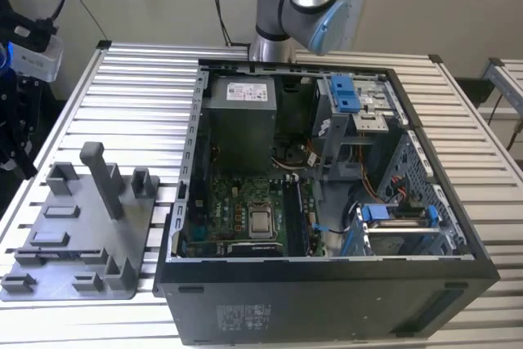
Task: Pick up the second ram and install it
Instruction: 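Pick up the second ram and move it above second insertion slot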
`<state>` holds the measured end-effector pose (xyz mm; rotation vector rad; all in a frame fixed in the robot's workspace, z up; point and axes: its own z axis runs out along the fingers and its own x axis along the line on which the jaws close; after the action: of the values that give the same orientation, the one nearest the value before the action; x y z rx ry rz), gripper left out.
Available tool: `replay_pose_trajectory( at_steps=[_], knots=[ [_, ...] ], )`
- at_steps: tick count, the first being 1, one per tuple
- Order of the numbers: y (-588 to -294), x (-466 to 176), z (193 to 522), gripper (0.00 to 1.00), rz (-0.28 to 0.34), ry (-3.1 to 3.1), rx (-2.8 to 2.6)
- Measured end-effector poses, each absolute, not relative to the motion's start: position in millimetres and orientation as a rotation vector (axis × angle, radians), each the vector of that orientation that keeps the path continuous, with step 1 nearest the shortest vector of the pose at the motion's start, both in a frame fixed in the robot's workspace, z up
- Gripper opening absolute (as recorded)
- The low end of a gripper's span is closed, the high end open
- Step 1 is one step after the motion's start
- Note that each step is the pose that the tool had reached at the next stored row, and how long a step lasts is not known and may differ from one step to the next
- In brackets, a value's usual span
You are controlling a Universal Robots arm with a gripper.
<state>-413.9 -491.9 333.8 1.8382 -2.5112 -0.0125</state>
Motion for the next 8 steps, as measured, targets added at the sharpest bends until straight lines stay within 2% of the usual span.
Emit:
replay_pose_trajectory(
  at_steps=[8],
  knots=[
    [-492.0,-414.3,333.2,0.11,-0.006,-2.398,1.988]
  ],
)
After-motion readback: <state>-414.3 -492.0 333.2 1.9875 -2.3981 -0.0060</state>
